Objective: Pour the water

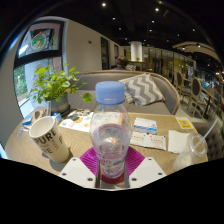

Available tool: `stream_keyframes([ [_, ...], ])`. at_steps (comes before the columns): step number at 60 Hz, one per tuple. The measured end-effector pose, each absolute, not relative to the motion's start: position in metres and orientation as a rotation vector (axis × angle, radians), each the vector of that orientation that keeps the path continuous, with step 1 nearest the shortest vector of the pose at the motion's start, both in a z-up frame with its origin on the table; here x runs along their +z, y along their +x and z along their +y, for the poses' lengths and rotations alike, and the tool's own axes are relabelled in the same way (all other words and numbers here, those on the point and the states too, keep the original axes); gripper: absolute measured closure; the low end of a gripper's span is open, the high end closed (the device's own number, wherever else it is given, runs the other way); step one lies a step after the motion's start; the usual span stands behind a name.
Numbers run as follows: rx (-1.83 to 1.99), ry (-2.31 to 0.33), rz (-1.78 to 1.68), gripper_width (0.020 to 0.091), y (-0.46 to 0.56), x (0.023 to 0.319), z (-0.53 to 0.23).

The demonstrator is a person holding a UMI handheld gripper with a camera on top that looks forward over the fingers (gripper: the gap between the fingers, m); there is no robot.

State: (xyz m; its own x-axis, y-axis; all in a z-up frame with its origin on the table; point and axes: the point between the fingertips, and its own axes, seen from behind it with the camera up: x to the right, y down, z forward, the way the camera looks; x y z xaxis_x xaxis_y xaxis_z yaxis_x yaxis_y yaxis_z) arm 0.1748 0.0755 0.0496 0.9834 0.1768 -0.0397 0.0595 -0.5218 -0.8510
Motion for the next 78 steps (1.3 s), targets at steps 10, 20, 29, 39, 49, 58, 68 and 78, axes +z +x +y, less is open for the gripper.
stream_keyframes([
  [10, 0.134, -2.092, -0.142, 0.0701, 0.176, 0.05, 0.075],
  [20, 0.111, -2.155, -0.101, 0.0541, 0.181, 0.046, 0.068],
  [29, 0.055, -2.2, -0.07, 0.0271, 0.189, 0.062, 0.038],
  [39, -0.007, -2.233, -0.02, 0.0251, 0.186, 0.112, -0.031],
  [49, -0.022, -2.252, 0.016, 0.0253, 0.164, 0.166, -0.119],
  [58, -0.043, -2.249, 0.038, 0.0249, 0.151, 0.197, -0.181],
  [68, -0.071, -2.234, 0.046, 0.0253, 0.146, 0.212, -0.216],
  [78, -0.083, -2.225, 0.055, 0.025, 0.142, 0.218, -0.227],
])
